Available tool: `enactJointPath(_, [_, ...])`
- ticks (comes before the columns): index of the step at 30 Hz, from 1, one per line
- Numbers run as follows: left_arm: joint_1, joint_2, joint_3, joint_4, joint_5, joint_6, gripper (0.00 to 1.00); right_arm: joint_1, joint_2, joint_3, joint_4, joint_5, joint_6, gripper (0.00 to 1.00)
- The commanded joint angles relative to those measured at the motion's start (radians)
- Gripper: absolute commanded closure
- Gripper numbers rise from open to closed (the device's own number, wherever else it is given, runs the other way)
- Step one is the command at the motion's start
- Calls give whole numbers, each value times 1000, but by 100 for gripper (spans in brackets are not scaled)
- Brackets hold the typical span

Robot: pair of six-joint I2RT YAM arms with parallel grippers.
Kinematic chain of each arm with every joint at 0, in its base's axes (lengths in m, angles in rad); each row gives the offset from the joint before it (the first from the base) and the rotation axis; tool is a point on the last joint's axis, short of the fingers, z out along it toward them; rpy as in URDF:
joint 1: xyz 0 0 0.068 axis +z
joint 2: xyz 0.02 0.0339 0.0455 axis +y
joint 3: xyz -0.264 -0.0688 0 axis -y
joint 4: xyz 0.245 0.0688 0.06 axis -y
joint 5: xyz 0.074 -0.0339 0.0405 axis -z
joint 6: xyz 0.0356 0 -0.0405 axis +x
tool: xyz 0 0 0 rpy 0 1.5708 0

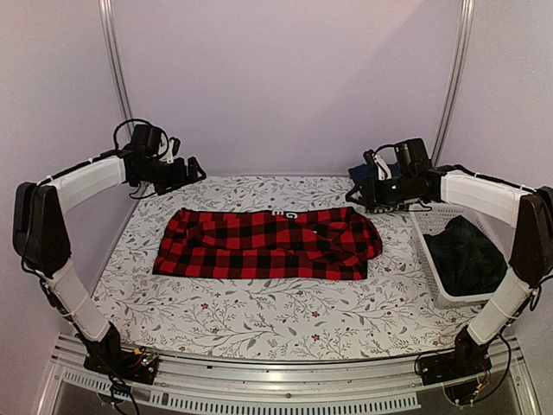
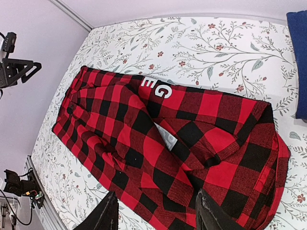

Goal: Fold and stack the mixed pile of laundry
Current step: Adjust the 1/3-folded shirt at the center of the board, then rotate the rectangle-folded shirt at the center of the board.

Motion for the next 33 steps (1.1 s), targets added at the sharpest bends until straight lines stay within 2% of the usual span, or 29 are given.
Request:
enactJointPath(1, [-21,135,113,-5,91,78,0,4,15,19,-44,18,13,47])
enactJointPath(3, [-35,214,176,-73,82,109,4,5,44,19,-44,4,22,47])
enactJointPath(6, [-56,305,236,-146,72,141,16,5,99,22,-38,-49,25,50])
enactJointPath(9, [-75,345,246,-168,119,168,20,5,154,30,-61,-102,-5,52])
enactJointPath(12, [-113,344,241,-156,185,240,19,5,195,50,-118,-127,-85,51])
enactJointPath(15, [-149,350,242,-145,183,288,19,5,241,60,-141,-166,-153,51])
enactJointPath(22, [-138,430,278,-178,168,270,19,23,368,142,-164,-229,-195,51])
enactJointPath(27, [-125,443,271,-194,135,267,19,53,446,212,-211,-195,-234,52])
enactJointPath(29, [-112,441,263,-195,127,261,20,59,470,243,-232,-171,-244,58])
enactJointPath(31, [-100,439,253,-197,106,255,21,65,496,276,-249,-146,-245,74])
enactJointPath(33, [-88,434,241,-201,94,252,22,66,507,310,-260,-123,-245,94])
